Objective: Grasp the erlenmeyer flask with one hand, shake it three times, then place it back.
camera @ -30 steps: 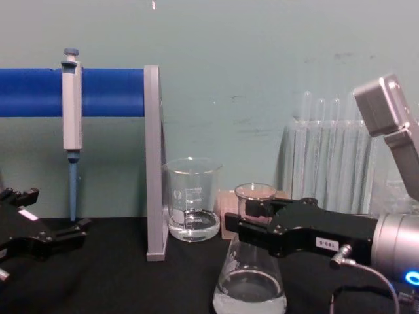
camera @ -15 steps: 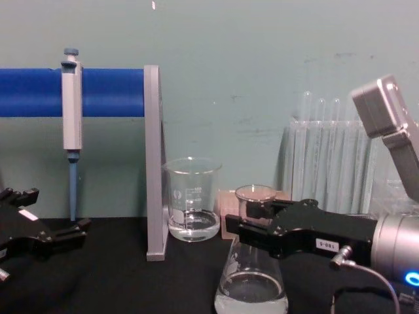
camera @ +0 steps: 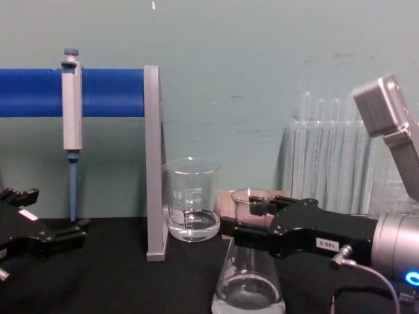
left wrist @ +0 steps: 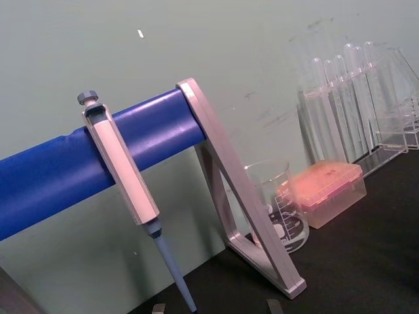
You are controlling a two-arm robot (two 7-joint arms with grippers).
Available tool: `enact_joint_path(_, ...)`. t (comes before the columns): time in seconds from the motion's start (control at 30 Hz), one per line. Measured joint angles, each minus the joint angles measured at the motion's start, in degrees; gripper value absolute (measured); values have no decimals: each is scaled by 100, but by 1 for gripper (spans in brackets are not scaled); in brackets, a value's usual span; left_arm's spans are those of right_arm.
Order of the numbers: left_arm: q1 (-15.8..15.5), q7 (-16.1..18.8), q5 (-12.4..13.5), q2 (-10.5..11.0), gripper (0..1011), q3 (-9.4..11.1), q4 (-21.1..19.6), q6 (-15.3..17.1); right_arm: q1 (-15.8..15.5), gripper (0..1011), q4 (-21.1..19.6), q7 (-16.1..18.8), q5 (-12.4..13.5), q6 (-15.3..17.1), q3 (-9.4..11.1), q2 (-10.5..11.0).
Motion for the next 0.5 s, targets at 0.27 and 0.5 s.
enact_joint_path(0.27, 0, 0, 0, 0, 1001, 0, 0, 0, -1, 935, 0, 5, 4, -3, 0, 0)
enact_joint_path(0.5, 0, 0, 0, 0, 1001, 0, 0, 0, -1, 1003, 0, 6, 8, -4, -1, 0)
